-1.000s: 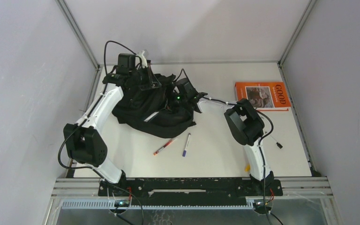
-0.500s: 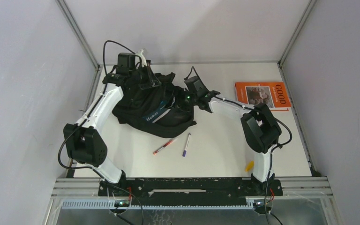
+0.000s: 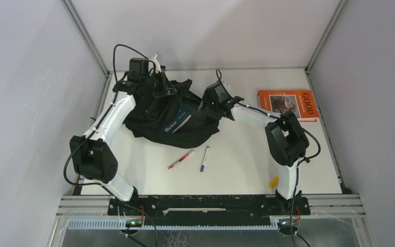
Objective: Pack the student bag
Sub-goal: Adjust the student bag at the center of the board.
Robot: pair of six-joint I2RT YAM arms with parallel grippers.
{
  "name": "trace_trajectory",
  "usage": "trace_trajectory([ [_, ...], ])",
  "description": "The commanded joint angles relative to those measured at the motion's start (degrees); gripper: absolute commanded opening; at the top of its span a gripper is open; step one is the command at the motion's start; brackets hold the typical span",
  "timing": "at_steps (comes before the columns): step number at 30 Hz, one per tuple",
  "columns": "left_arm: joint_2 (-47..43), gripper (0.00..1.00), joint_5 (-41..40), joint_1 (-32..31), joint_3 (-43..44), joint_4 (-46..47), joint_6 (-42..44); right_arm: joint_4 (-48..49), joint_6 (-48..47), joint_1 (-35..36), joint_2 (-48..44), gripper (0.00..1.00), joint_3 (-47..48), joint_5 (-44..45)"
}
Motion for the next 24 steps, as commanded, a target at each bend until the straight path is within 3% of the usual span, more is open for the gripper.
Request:
trace_trajectory([
  [1, -0.38, 0.00, 0.70, 0.22, -0.68, 3.31, 1.22, -1.18, -1.72, -1.42, 0.00, 0.73, 7.32, 4.14],
  [10, 5.63, 0.00, 0.65, 0.23, 2.51, 3.70, 0.13, -0.25, -4.62, -2.16, -5.53, 0.75, 6.86, -7.22],
  [16, 5.44, 0.02, -2.66, -1.18, 0.95, 1.72, 1.45, -0.52, -5.59, -5.03, -17.98, 0.77, -5.02, -6.81],
  [17, 5.28, 0.08, -3.06, -1.67, 0.82, 1.32, 1.93, -1.03, -5.27, -5.83, -20.73, 0.78, -7.74, -4.96],
  [18, 5.25, 0.21, -3.45, -2.23, 1.06, 0.68, 2.31, -1.20, -4.87, -7.10, -24.33, 0.79, -10.40, -3.94],
  [21, 5.17, 0.69, -4.90, -4.55, 3.04, -2.40, 3.86, -2.37, -3.20, -13.25, -32.53, 0.80, -18.25, -1.03],
  [24, 4.23, 0.85, -8.48, -7.07, 5.94, -5.98, 5.73, -4.20, -2.93, -21.16, -40.57, 0.86, -25.40, 2.29],
])
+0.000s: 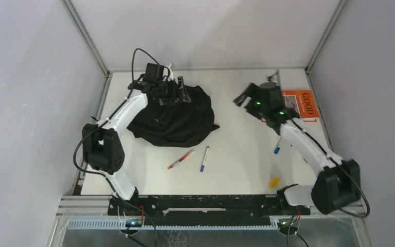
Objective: Pack the student bag
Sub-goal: Adjust the student bag at the center of the board, then pick up the book from the center of the board.
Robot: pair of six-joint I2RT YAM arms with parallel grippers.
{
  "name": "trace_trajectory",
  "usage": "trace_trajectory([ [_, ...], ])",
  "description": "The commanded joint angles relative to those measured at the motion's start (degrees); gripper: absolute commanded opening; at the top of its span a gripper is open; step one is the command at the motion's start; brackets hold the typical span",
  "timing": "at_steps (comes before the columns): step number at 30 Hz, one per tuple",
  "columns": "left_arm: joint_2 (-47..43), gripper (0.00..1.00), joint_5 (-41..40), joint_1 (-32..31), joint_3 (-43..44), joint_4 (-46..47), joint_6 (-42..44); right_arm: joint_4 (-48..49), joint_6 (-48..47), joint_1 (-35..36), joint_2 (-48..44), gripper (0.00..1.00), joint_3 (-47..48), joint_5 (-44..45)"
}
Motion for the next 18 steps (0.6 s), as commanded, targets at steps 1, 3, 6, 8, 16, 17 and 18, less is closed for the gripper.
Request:
trace_trajectory([
  [1, -3.58, 0.87, -5.73, -3.97, 6.17, -4.39, 3.64, -3.14, 0.68, -11.32, -10.40, 0.88, -8.68, 6.58],
  [3, -5.45, 0.90, -8.06, -5.87, 6.69, -4.43, 4.07, -4.24, 0.59, -18.33, -13.62, 0.88, -12.19, 5.36],
  [6, -7.20, 0.92, -9.79, -9.83, 6.83, -2.80, 4.43, -4.22, 0.88, -28.59, -15.30, 0.88, -15.98, 1.24],
  [8, -6.93, 0.92, -9.71, -13.05, 7.43, -1.92, 4.49, -3.56, 1.88, -33.59, -14.18, 0.88, -17.13, -2.04],
  [16, -5.11, 0.92, -6.89, -18.73, 6.12, -0.40, 3.13, 3.63, 9.86, -40.50, -1.83, 0.79, -16.90, -10.72],
  [17, -5.40, 0.92, -6.94, -18.77, 5.33, -0.08, 3.09, 4.18, 10.67, -40.55, -0.24, 0.79, -16.19, -11.20],
  [18, -5.54, 0.92, -6.97, -18.80, 4.70, 0.23, 3.02, 4.63, 11.36, -40.52, 1.52, 0.78, -15.42, -11.51],
])
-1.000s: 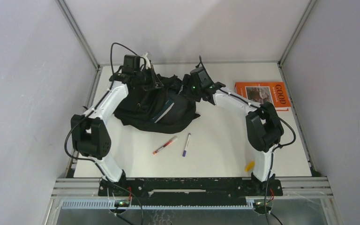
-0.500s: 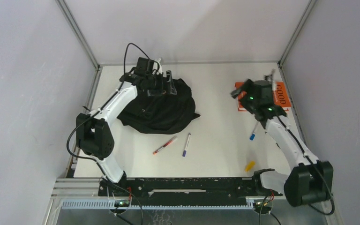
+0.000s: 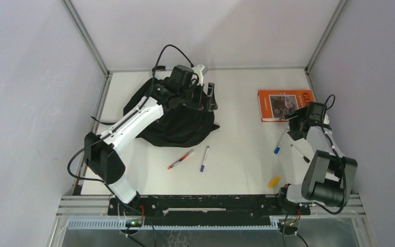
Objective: Pack the student bag
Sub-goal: Pick up the book from the center of the board.
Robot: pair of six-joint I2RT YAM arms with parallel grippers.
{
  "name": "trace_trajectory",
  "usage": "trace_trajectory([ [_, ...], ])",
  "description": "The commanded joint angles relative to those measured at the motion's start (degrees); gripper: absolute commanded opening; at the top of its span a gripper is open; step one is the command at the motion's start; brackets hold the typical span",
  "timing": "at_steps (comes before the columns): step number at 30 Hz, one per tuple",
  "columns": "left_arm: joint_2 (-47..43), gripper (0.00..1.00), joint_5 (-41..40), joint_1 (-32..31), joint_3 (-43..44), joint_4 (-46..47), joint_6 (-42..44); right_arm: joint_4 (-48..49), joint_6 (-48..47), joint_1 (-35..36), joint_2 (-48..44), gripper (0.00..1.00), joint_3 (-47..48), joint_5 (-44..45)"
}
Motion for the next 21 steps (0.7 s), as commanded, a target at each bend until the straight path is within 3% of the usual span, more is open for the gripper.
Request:
trace_trajectory([
  [1, -1.51, 0.92, -0.02, 0.30, -1.25, 2.54, 0.24, 5.75, 5.65, -0.58, 5.65, 0.78, 2.81, -4.90],
  [16, -0.94, 0.91, -1.07, 0.27, -2.61, 2.27, 1.18, 11.87, 11.02, -0.74, 25.87, 0.77, 11.92, -9.26],
  [21, -0.03, 0.90, -0.88, 0.28, -2.31, 2.29, 1.15, 16.81, 12.08, -0.66, 29.97, 0.71, 12.52, -11.99],
])
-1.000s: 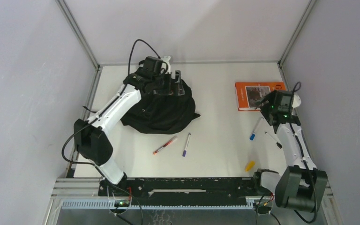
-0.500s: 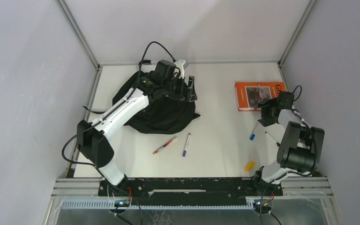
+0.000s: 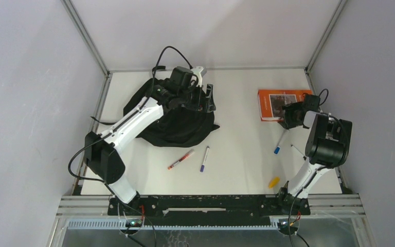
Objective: Pack the student bag
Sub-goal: Pick up the book from the center of the board.
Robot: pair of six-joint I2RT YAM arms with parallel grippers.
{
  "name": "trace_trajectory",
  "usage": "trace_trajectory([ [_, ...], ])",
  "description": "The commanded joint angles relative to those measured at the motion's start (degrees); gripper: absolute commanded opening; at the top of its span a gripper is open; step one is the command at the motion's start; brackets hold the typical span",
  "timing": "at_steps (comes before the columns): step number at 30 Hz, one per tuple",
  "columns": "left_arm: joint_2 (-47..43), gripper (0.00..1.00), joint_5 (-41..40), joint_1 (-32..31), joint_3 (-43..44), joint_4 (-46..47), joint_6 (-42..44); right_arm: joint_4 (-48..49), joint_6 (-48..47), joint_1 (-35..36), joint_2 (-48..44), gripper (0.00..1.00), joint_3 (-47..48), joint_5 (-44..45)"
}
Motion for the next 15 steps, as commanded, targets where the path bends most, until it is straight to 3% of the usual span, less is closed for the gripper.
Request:
trace_trajectory([
  [1, 0.20, 0.90, -0.17, 0.11, -0.65, 1.84, 1.10, 6.57, 1.36, -0.02, 3.76, 0.69, 1.54, -3.12],
  [5, 0.53, 0.89, 0.15, 0.11, -0.65, 1.46, 1.10, 7.68, 0.78, 0.23, 5.38, 0.52, 1.80, -3.57],
  [12, 0.33, 0.88, -0.55, 0.11, -0.85, 1.25, 1.03, 7.68, -2.41, 0.87, 2.74, 0.00, 1.80, -4.31],
  [15, -0.21, 0.88, -1.18, 0.11, -0.74, 1.08, 1.22, 7.68, -4.23, 1.54, 0.96, 0.00, 1.80, -5.76],
])
